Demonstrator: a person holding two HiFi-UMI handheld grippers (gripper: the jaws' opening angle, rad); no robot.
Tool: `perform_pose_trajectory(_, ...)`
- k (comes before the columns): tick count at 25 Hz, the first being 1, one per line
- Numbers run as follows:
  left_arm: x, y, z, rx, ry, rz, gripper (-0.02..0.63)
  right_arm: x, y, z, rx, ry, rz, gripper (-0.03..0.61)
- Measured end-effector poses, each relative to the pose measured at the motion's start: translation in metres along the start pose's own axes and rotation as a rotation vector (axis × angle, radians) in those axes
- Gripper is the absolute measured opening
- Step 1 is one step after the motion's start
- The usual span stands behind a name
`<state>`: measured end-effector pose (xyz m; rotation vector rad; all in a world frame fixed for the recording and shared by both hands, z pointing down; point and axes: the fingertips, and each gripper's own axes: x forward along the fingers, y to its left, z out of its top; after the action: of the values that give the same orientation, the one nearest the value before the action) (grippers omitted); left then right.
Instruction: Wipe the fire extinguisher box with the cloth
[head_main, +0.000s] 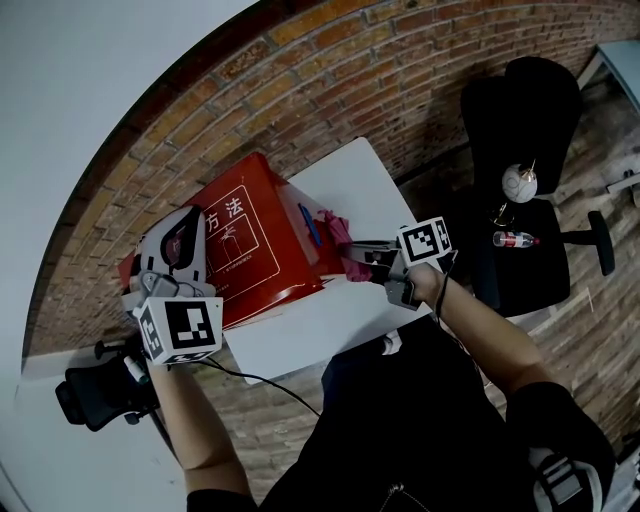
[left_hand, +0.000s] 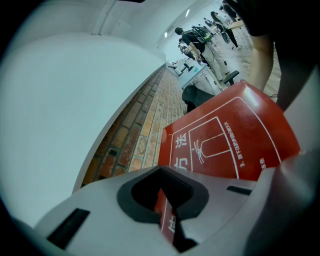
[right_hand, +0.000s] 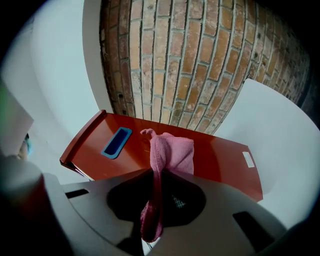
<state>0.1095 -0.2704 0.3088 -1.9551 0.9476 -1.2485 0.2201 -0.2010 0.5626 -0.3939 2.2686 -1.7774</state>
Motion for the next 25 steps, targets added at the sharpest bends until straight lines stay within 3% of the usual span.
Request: perform_pose_trajectory(25, 0.000, 0.000, 0.001, -0.003, -0.002, 0.000, 0.025, -0.002, 0.098, 0.014, -0.055, -0.025, 0.140, 0.061)
